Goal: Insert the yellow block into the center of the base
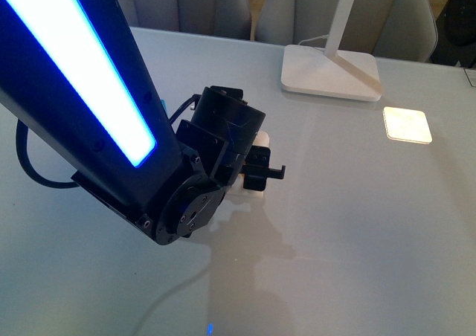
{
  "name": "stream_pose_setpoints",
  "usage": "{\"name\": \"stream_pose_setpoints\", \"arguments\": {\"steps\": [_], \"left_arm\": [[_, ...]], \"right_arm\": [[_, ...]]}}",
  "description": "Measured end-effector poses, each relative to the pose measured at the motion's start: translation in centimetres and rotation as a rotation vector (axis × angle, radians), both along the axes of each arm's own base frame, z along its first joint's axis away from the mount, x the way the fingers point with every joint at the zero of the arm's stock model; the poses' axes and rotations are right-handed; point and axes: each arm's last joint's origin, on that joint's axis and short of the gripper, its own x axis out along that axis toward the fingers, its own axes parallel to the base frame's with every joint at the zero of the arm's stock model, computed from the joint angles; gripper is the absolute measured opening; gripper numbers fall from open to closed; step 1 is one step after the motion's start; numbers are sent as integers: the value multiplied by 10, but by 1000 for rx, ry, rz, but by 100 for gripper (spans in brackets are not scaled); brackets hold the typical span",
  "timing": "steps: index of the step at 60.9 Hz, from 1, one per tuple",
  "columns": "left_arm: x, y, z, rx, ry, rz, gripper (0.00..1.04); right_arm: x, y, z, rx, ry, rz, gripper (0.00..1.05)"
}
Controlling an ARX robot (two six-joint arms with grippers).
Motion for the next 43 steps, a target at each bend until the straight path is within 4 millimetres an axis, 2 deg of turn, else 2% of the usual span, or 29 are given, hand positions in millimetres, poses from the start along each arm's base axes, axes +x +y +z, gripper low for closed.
{"name": "stream_pose_setpoints", "arguments": {"steps": [43], "left_arm": [[-1,2,-4,8,-12,0,63]], "right_arm": [[0,0,0,0,0,0,96]]}}
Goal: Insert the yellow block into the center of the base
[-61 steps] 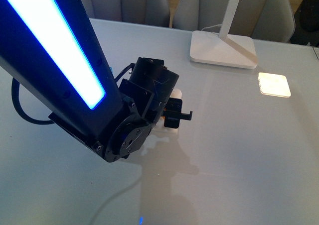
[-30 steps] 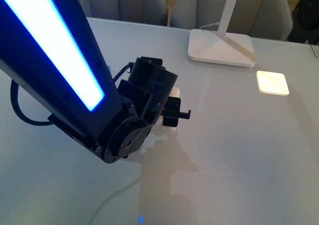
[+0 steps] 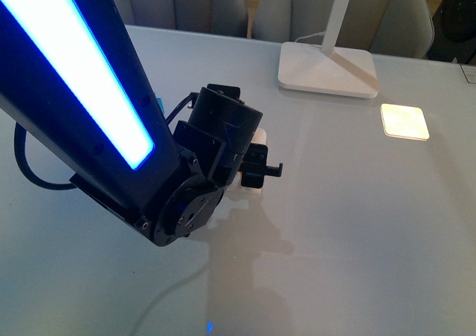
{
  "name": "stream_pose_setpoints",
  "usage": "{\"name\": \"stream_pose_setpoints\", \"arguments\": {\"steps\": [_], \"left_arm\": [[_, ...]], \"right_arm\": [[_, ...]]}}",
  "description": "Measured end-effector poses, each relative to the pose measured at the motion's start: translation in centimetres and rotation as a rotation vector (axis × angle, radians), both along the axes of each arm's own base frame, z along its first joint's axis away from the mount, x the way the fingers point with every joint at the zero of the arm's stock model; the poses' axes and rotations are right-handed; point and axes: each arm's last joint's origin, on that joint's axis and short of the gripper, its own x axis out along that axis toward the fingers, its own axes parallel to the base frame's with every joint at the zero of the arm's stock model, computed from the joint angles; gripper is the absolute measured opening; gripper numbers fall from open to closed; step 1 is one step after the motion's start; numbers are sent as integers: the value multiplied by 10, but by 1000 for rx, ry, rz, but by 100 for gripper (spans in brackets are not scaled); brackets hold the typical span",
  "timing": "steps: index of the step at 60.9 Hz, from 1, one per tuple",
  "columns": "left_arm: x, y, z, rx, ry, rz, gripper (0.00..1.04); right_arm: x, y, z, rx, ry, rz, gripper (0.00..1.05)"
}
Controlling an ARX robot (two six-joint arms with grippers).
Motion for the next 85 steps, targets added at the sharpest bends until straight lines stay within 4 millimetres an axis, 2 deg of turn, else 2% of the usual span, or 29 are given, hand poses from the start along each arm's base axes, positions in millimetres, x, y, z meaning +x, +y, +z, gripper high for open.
{"name": "stream_pose_setpoints", "arguments": {"steps": [17,26,30,33,40,57,67,72,79,85], "left_arm": [[5,7,12,-17,-4,-19,63],[-1,18,9,-8,32,-16,85],[-2,19,14,-20,32,-9,96],[-4,21,16,-23,37,-4,99],[-9,26,23,-44,42,13,97],[-18,39,69,-164,-18,36,97],[-32,57,93,-218,-57,35,97],[-45,72,108,-246,-84,26,97],[-62,96,128,-284,-128,22,97],[-80,127,147,-303,-173,53,97]], "right_arm": [[0,0,0,0,0,0,96],[0,0,0,0,0,-1,96],[0,0,0,0,0,0,96],[0,0,0,0,0,0,96],[0,0,0,0,0,0,96],[0,0,0,0,0,0,96],[0,0,0,0,0,0,96],[0,0,0,0,0,0,96],[0,0,0,0,0,0,96],[0,0,0,0,0,0,96]]}}
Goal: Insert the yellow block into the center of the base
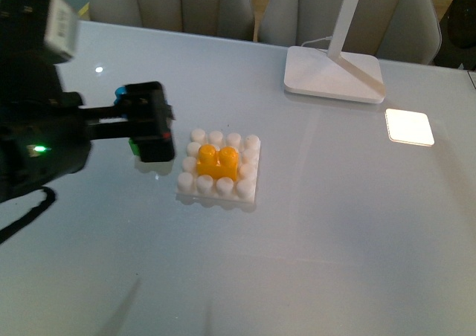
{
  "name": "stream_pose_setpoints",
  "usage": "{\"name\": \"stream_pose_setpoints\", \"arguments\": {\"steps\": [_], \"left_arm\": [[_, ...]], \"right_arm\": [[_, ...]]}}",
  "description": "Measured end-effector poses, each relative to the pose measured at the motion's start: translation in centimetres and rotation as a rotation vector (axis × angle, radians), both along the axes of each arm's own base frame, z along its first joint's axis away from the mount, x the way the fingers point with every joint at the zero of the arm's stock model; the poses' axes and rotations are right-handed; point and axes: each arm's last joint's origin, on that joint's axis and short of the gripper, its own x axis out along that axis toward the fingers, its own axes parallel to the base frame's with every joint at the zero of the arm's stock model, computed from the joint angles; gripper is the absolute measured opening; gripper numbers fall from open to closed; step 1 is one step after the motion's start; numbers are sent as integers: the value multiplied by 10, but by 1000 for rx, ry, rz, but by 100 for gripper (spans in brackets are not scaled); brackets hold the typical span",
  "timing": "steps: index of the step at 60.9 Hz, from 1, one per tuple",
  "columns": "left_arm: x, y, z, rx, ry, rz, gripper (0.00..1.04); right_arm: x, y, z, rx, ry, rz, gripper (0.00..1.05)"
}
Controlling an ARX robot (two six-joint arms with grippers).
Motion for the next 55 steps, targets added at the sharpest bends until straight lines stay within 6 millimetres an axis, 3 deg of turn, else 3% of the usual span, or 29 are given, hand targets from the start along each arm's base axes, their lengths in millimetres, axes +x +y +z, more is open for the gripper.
{"name": "stream_pose_setpoints", "arguments": {"steps": [7,11,20,32,38,44,55], "left_arm": [[-14,27,10,-20,-18,51,97],[-20,34,9,22,-96,115,89],[-37,49,11,138,-277,210,58],[-47,57,23,133,-373,238,21],[-74,74,35,184,-408,232,4],[-92,83,54,199,-496,259,3],[-102,95,68,206,-530,250,3]], "right_arm": [[0,0,0,0,0,0,96],[0,0,0,0,0,0,96],[0,0,0,0,0,0,96],[0,0,0,0,0,0,96],[0,0,0,0,1,-3,96],[0,0,0,0,0,-2,96],[0,0,0,0,0,-2,96]]}}
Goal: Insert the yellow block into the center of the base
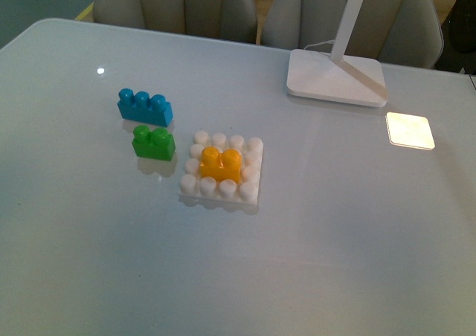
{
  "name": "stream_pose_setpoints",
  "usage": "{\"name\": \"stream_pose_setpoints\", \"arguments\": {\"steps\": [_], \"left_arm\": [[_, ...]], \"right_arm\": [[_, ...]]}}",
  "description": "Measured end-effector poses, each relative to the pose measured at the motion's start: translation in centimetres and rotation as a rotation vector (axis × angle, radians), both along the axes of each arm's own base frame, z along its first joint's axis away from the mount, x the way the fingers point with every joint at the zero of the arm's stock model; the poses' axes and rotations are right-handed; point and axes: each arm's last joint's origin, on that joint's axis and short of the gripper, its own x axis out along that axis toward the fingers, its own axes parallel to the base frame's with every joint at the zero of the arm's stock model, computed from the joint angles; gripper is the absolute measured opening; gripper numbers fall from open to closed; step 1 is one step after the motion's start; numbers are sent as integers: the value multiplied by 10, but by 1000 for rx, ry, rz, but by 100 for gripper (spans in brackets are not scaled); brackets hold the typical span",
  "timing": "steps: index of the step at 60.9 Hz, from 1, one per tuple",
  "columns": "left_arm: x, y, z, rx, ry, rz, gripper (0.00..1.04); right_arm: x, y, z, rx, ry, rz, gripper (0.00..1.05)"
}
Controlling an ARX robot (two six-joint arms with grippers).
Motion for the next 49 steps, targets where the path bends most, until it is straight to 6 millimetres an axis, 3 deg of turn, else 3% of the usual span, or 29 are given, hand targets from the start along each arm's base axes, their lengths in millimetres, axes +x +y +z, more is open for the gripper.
{"name": "stream_pose_setpoints", "arguments": {"steps": [24,49], "left_arm": [[-27,3,16,5,-6,9,3],[-42,3,19,5,-17,8,3]], "right_arm": [[0,0,0,0,0,0,96],[0,0,0,0,0,0,96]]}}
